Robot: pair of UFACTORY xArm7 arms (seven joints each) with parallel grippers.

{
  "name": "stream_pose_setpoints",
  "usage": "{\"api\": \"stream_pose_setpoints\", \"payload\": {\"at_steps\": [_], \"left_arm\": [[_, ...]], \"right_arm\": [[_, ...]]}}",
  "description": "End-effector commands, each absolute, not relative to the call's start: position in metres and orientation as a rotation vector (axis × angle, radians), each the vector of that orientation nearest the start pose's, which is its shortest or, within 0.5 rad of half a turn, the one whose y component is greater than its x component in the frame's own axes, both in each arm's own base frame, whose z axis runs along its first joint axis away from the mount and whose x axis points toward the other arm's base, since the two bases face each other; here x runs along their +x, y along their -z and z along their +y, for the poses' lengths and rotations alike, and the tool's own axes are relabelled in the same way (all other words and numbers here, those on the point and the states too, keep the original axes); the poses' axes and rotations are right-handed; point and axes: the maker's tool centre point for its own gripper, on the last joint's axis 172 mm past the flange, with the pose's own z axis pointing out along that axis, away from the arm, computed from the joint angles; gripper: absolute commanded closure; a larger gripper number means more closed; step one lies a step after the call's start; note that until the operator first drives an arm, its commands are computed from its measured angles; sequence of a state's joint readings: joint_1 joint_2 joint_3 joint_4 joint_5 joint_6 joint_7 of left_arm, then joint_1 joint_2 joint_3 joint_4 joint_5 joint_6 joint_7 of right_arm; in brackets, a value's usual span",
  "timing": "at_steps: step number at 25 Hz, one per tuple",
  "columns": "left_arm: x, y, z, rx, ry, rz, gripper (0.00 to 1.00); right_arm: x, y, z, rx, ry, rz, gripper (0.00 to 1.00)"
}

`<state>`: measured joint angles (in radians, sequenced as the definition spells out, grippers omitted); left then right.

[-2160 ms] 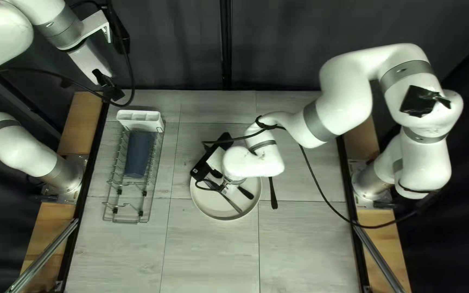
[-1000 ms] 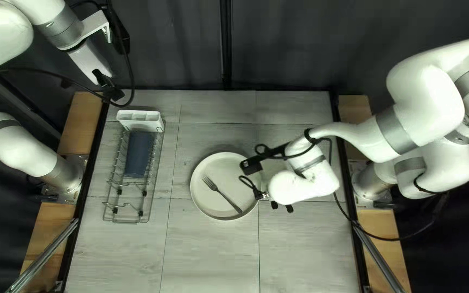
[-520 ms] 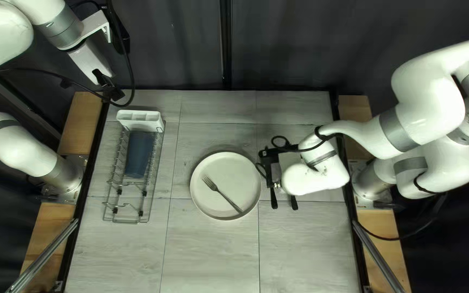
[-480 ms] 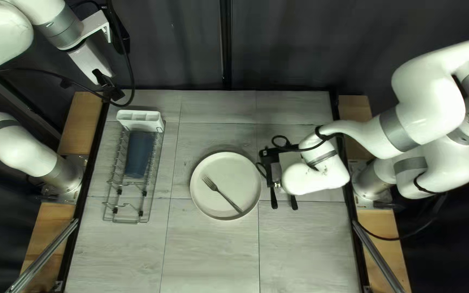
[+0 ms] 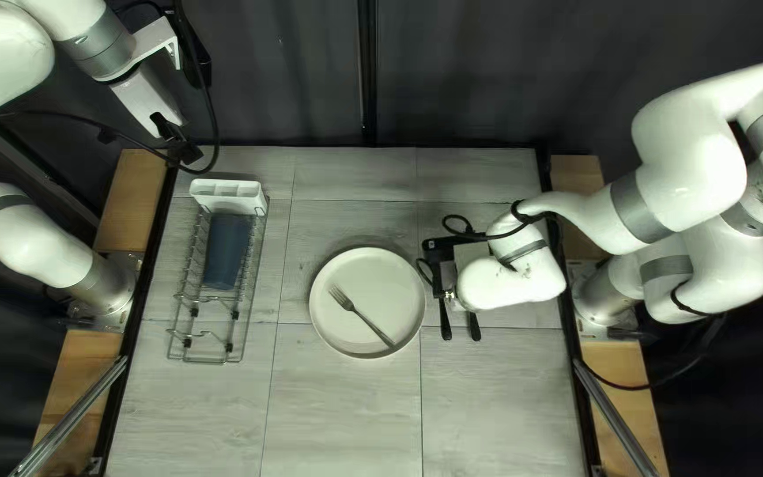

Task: Pick up and place plate onto table. Place down one fork to the left of the plate. Place spoon and knife to the right of the plate. Place cup above the knife and spoon

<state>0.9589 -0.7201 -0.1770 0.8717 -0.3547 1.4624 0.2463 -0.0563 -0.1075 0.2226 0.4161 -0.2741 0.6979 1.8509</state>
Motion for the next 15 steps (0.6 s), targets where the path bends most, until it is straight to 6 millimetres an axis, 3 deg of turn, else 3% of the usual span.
{"api": "stream_pose_setpoints", "payload": {"at_steps": [1, 2, 3, 6, 9, 12, 15], "left_arm": [[0.276, -0.352, 0.15, -3.123, 0.37, -0.947, 0.0], [0.276, -0.352, 0.15, -3.123, 0.37, -0.947, 0.0], [0.276, -0.352, 0.15, -3.123, 0.37, -0.947, 0.0], [0.276, -0.352, 0.15, -3.123, 0.37, -0.947, 0.0], [0.276, -0.352, 0.15, -3.123, 0.37, -0.947, 0.0], [0.276, -0.352, 0.15, -3.123, 0.37, -0.947, 0.0], [0.276, -0.352, 0.15, -3.123, 0.37, -0.947, 0.0]], "right_arm": [[0.291, -0.023, 0.009, -2.517, 0.089, 2.255, 0.69], [0.291, -0.023, 0.008, -2.515, 0.087, 2.254, 0.06], [0.292, -0.024, 0.007, -2.514, 0.091, 2.251, 0.0], [0.292, -0.03, 0.006, -2.513, 0.108, 2.249, 0.0], [0.304, -0.057, 0.015, -2.559, 0.145, 2.205, 0.0], [0.333, -0.087, 0.025, -2.686, 0.213, 2.056, 0.0], [0.361, -0.102, 0.04, -2.802, 0.285, 1.842, 0.0]]}}
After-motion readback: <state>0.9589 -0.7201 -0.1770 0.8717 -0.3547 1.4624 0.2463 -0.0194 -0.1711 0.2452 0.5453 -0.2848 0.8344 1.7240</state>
